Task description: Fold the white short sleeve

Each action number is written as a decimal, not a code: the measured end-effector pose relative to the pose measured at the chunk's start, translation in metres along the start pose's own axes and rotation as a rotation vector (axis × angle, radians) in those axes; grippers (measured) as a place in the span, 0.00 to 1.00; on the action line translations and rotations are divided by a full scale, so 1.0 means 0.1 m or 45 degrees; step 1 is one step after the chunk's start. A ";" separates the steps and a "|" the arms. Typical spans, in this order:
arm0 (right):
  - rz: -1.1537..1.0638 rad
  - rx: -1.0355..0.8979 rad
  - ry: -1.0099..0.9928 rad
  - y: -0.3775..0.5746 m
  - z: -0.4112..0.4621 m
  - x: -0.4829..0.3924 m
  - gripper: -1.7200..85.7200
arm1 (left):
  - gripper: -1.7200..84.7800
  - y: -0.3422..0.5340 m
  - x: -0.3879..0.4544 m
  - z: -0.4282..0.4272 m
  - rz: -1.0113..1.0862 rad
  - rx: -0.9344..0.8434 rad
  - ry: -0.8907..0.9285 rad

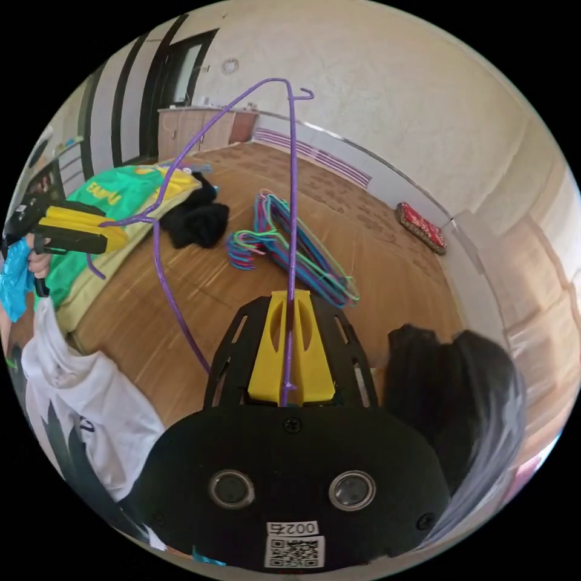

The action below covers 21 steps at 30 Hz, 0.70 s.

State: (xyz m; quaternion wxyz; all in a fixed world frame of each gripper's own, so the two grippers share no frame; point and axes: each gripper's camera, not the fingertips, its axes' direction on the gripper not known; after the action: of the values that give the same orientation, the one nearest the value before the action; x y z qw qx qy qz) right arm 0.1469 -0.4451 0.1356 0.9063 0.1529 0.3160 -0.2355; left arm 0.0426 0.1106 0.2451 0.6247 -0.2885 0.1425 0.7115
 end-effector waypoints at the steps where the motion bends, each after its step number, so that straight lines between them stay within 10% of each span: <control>1: -0.031 -0.025 0.059 -0.20 0.16 0.06 0.01 | 0.05 -0.11 -0.01 0.09 0.007 -0.003 0.001; 21: -0.436 -0.191 0.322 -1.36 3.08 -0.27 0.04 | 0.05 -1.69 -0.09 2.75 0.123 -0.218 -0.174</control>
State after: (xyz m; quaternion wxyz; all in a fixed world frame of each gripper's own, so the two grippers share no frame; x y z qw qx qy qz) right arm 0.2112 -0.6820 0.3675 0.8152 0.0576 0.4649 -0.3407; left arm 0.1435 0.2884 0.4951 0.5711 -0.2845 0.0519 0.7682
